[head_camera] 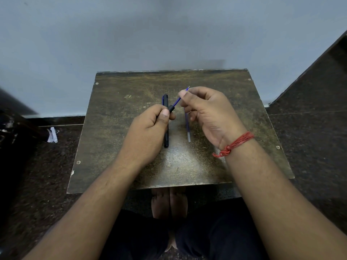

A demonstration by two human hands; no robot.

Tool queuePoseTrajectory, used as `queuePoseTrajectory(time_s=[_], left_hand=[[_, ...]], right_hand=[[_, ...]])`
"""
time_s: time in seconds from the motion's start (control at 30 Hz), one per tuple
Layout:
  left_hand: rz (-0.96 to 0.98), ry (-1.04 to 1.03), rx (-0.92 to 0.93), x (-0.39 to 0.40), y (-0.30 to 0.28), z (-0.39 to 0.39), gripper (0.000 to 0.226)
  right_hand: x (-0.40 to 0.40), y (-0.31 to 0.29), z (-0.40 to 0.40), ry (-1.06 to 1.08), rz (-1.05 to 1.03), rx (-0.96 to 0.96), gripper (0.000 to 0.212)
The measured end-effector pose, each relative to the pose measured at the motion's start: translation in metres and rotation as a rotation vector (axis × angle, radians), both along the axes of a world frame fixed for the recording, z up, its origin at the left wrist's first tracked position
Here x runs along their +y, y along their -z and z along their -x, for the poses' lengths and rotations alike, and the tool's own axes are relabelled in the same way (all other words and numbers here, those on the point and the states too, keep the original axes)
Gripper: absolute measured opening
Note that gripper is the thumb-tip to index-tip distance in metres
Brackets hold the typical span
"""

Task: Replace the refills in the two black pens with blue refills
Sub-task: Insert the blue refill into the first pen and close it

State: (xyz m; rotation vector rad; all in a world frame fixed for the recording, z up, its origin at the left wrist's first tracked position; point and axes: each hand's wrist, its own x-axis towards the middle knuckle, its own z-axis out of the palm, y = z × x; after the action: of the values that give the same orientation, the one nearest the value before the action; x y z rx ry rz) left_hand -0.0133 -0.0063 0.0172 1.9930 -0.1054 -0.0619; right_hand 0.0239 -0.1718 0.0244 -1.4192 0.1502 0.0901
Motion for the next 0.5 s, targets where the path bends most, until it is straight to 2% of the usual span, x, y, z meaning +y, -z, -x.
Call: queuePoseTrajectory(time_s=[0.1, 0.23, 0.5], left_hand=[[-0.011, 0.001, 0.006, 0.0, 0.0009, -0.0001, 0.028], [-0.013, 0.001, 0.002, 0.0001, 0.0001, 0.0001, 0.028], [-0.033, -0.022, 0.022, -0.0008, -0.0013, 0.0007, 0.028]], right_hand=[[-0.0019, 0.0004, -0.0007, 0.048, -0.012, -0.015, 0.011], [0.0003, 0.0026, -0.0011, 0.011, 0.022, -0.031, 0.004], [0.0011, 0.0072, -0.0035, -0.027, -0.005, -0.019, 0.012]])
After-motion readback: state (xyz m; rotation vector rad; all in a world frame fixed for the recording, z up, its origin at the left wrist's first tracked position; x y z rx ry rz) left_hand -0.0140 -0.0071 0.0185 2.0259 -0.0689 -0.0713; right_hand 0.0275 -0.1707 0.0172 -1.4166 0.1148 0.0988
